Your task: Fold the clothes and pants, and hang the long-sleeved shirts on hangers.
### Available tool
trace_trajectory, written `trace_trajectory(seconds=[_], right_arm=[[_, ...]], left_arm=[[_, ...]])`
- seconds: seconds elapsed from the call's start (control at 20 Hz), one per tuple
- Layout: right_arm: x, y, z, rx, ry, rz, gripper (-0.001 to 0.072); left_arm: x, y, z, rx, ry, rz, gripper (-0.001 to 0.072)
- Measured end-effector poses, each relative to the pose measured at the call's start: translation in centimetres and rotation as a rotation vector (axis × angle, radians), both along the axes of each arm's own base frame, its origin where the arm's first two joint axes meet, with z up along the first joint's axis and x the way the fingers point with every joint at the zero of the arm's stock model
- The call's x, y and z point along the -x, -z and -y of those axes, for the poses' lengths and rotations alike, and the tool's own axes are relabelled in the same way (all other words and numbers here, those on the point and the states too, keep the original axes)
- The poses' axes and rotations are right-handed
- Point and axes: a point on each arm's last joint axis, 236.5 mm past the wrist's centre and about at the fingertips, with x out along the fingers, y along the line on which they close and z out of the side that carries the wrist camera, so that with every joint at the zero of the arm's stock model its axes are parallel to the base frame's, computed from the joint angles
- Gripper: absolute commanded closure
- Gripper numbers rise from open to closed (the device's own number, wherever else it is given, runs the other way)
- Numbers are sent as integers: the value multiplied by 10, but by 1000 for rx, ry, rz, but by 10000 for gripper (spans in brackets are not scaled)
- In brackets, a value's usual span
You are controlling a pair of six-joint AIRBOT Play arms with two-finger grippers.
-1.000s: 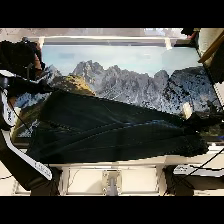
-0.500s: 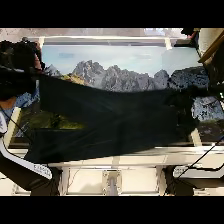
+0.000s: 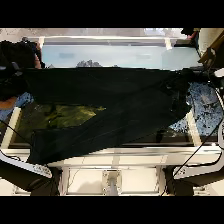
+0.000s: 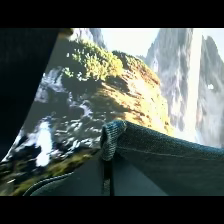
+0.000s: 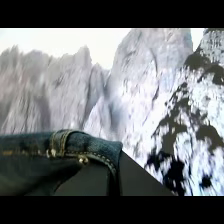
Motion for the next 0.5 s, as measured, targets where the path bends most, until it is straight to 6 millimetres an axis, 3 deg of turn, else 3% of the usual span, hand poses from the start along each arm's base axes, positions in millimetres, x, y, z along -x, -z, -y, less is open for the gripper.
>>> trace_trajectory(seconds=[0.15,0.2,0.25,0.3,0.35,0.5], right_arm=[[-31,10,8,-25,99,59,626],[-41,12,10,-29,121,78,342],[-50,13,12,-25,139,99,203],[-58,15,13,-23,148,110,203],[-63,18,11,-30,150,113,204],[-70,12,10,-32,134,114,215]], left_arm=[[-5,9,-9,8,-58,-13,692],[-6,12,-10,10,-70,-19,685],[-8,16,-11,4,-77,-25,533],[-9,20,-10,-2,-78,-31,237],[-12,22,-7,-1,-79,-32,82],[-16,25,9,14,-54,-44,86]])
